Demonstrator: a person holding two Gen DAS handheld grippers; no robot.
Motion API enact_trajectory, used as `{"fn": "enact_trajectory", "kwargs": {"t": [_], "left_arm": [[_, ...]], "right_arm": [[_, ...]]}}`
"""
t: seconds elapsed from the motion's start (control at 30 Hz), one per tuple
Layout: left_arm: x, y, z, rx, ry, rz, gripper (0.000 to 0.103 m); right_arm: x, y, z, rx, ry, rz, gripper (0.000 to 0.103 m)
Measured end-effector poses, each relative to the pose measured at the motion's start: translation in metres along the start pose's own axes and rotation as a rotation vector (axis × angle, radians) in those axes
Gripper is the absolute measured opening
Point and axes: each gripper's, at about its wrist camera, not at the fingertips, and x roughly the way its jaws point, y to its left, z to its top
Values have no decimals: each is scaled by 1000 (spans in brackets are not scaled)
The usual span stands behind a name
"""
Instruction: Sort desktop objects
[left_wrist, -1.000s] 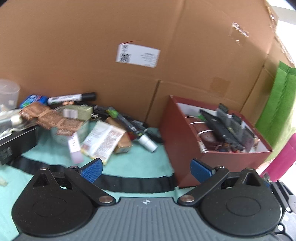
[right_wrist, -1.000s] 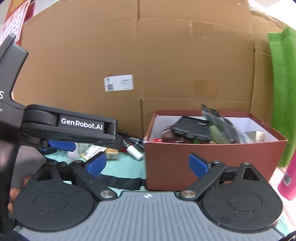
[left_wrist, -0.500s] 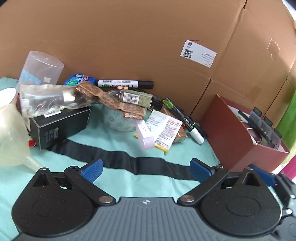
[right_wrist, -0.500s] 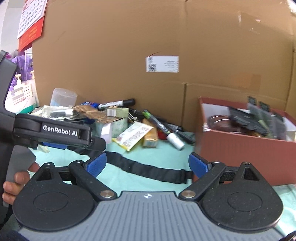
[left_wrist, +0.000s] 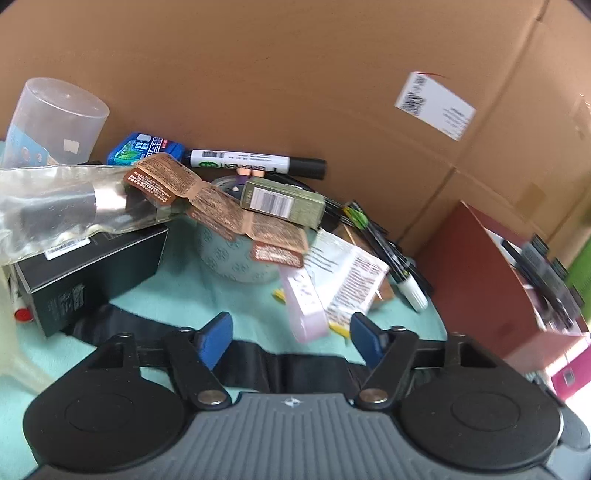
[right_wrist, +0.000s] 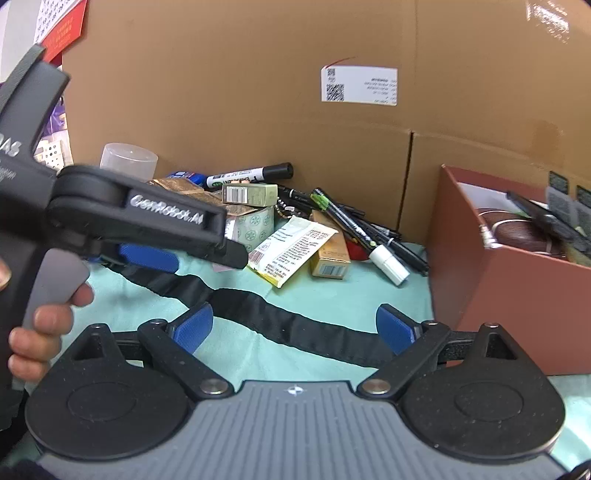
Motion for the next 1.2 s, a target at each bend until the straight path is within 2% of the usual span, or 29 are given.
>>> {"fn": "enact_trajectory", "kwargs": {"t": [0.13, 0.23, 0.33, 0.53, 0.63, 0.73, 0.87, 1.0, 1.1, 1.2], "left_arm": [[15, 2, 6, -12, 20, -1, 56], [23, 2, 8, -1, 42, -5, 17], [15, 9, 5, -12, 24, -15, 16], [-33, 9, -6, 63, -39, -22, 16], [-56, 14, -21, 80, -12, -65, 16], [-74, 16, -40, 122, 11, -67, 16], [-82, 20, -63, 116, 100, -118, 16], [-90, 10, -84, 162, 152, -163, 16], [-98, -2, -94, 231, 170, -224, 17], [-104, -7, -97, 253, 158, -206, 20]], "right_arm": [[12, 0, 0, 1, 17, 7, 93], [19, -2, 0, 13, 32, 4, 93], [22, -3, -1, 19, 37, 5, 93], [19, -4, -4, 21, 27, 0, 93], [15, -3, -5, 21, 15, -4, 93], [11, -3, -6, 30, 12, -17, 93], [3, 1, -9, 39, 1, -29, 93], [-9, 10, -12, 34, -18, -22, 93], [-17, 14, -13, 20, -26, -14, 93], [-22, 16, -14, 22, -27, -8, 93]]}}
